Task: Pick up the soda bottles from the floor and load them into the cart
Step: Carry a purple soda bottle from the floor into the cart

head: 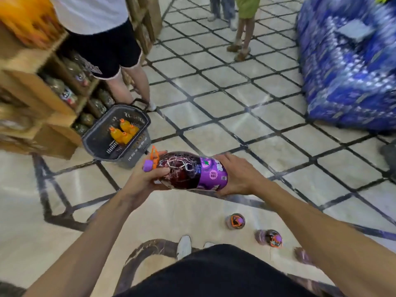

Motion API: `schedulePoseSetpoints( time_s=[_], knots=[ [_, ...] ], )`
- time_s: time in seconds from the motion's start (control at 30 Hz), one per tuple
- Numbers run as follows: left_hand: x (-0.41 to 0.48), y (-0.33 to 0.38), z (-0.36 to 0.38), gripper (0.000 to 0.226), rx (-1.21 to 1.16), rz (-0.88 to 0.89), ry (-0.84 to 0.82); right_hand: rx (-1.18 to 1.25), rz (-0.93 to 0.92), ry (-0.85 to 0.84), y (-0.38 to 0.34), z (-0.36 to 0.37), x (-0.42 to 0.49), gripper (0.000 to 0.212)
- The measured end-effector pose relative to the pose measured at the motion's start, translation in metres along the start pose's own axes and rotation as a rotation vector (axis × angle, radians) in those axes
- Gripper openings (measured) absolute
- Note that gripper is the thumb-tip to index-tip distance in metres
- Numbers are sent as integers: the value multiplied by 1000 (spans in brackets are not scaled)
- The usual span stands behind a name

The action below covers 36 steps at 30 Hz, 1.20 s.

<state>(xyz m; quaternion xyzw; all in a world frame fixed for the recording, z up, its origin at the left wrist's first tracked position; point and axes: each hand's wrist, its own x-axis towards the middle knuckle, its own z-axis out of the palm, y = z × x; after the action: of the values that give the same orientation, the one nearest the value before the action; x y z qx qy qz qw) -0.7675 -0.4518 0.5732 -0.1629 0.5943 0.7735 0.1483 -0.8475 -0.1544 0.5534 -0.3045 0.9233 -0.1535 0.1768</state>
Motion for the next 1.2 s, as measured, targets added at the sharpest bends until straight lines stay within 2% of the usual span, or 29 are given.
schedulePoseSetpoints(
  time_s=[0.27, 0.57, 0.7, 0.9, 1.2],
  knots=[
    [-117, -30, 3, 94, -180, 193, 412, -165, -443, -130, -54, -23, 43, 98],
    [-270, -108, 36, 68, -387, 382, 901, -237, -924, -333, -176, 22, 39, 104],
    [-347, -144, 47, 76, -488, 425, 1121, -280, -1117, -391, -247, 56, 9, 103],
    [-459, -205, 72, 72, -559, 466, 1409, -316, -1365, -526, -360, 127, -59, 94],
    [-627, -290, 104, 72, -655, 465, 1643, -335, -1610, -670, -481, 233, -196, 93]
  ],
)
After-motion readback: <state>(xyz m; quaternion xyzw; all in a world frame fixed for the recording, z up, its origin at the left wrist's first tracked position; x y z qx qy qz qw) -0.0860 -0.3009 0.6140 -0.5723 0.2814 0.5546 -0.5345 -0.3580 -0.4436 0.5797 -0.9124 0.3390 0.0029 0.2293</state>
